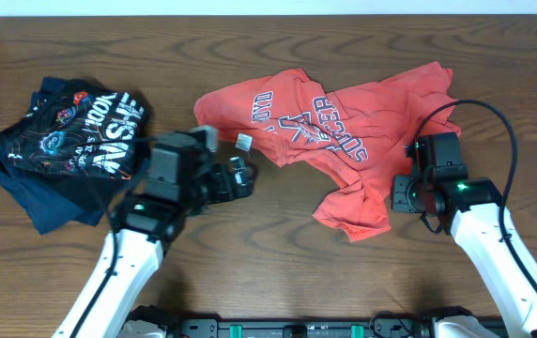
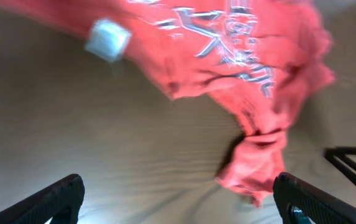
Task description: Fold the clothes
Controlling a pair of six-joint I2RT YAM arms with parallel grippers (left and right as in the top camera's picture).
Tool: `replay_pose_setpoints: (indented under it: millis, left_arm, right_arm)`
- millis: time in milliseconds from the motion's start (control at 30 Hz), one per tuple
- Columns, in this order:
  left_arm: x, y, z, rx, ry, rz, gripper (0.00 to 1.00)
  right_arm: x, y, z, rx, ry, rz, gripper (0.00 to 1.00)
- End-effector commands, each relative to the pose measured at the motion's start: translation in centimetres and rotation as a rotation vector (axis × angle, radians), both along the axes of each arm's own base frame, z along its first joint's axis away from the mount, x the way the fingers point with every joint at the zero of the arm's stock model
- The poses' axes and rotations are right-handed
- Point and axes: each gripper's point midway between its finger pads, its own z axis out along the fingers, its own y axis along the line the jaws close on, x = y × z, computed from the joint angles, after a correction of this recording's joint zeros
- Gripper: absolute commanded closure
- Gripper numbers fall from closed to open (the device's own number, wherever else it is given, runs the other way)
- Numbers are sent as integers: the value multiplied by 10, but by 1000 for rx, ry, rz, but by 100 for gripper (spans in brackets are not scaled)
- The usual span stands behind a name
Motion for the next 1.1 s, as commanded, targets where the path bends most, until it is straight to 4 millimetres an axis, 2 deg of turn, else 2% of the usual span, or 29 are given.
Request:
replay_pose_setpoints:
  millis: [0,67,233,467,600,800,967,1067]
  left_arm:
    - [-2,-33,-1,-16,-9,-91,2]
    - [-3,-53,-10,-9,-13,-142,2]
    - [-5,-100,-37,-8,-25,-255,4]
    - [4,-164,-55,-83,-149,-358,18]
    - [18,-172,-75,-119,-98,-207,19]
    - [17,-196,-88,-222,-14,-140,21]
    - [19,-213,-88,-245,12,-138,29]
    - [21,-221,-82,-270,19,-129,30]
  right_arm:
    - [-4,-49,4,-117,-36,-354,23]
    - [-4,-55,6,-89,-42,-395,14]
    - [-6,-61,8,-30,-36,-404,14]
    - [-14,-67,5,-32,-2,-419,14]
    - [-14,-67,5,-32,-1,-418,14]
    - [-14,-66,5,-25,1,-416,14]
    - [-15,-65,5,-21,4,-415,14]
    - [-15,-65,4,-22,7,-415,14]
